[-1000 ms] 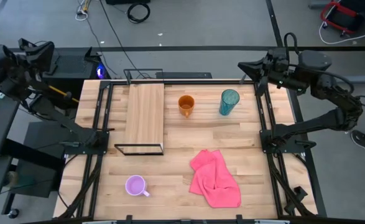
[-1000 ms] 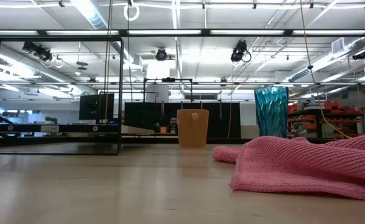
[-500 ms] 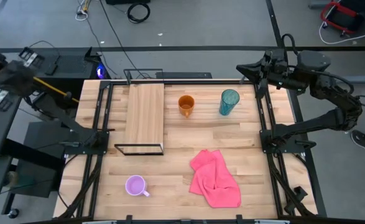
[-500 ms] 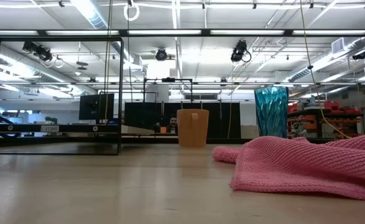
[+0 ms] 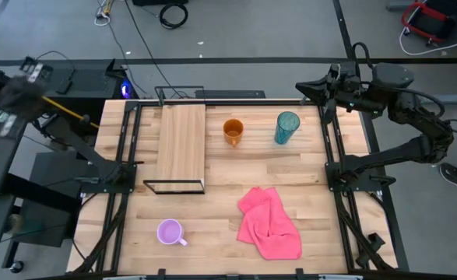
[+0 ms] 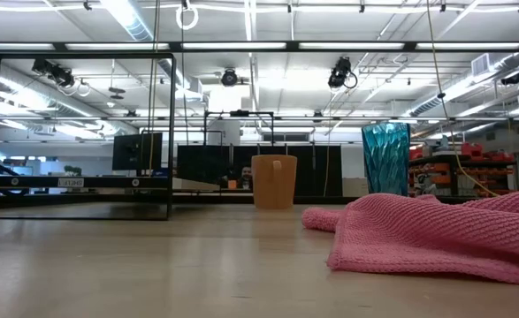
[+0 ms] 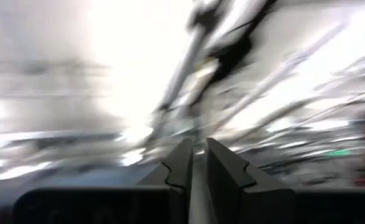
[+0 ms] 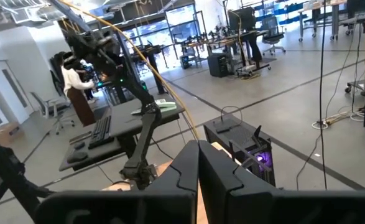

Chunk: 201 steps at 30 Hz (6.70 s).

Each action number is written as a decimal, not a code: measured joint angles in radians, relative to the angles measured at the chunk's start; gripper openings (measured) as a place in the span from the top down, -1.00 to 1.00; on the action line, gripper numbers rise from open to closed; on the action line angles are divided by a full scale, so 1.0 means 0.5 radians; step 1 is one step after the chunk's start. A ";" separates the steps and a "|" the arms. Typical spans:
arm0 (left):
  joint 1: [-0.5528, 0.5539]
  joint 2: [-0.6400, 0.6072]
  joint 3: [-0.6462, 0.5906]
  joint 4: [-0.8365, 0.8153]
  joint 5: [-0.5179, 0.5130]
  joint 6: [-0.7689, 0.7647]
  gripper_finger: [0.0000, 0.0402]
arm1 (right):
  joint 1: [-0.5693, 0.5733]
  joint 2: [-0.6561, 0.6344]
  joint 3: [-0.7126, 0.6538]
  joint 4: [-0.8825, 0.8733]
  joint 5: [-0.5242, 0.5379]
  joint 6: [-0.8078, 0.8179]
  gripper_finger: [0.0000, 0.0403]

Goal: Stack small to large cups/mugs on shelf
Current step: Put the blue cup on the shelf

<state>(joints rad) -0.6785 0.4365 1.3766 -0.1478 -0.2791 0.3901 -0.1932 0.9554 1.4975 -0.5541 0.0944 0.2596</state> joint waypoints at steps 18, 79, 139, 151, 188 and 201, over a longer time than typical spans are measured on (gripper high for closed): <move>-0.782 0.038 0.002 0.308 -1.198 1.156 0.75 | 0.000 0.004 0.000 0.000 -0.060 0.052 0.92; -0.970 -0.041 0.002 0.346 -1.575 1.018 0.76 | -1.181 0.692 -0.600 -1.222 -0.163 0.158 0.55; -0.974 -0.040 0.001 -0.187 -2.300 0.498 0.75 | -0.910 1.036 0.535 -1.036 -0.217 0.171 0.97; -0.974 -0.040 0.001 -0.196 -2.300 0.439 0.74 | -0.709 1.729 1.356 -1.166 -0.314 0.066 0.97; -0.974 -0.040 0.002 -0.285 -2.299 0.392 0.77 | -0.171 2.545 1.592 -1.479 -0.452 -0.318 0.97; -0.974 -0.040 0.002 -0.306 -2.299 0.393 0.74 | -0.158 2.572 1.592 -1.480 -0.391 -0.327 0.97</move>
<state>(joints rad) -1.1654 0.4164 1.3773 -0.3010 -1.4284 0.5865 -0.2724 2.2415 2.2934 -1.2943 -0.1013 0.0963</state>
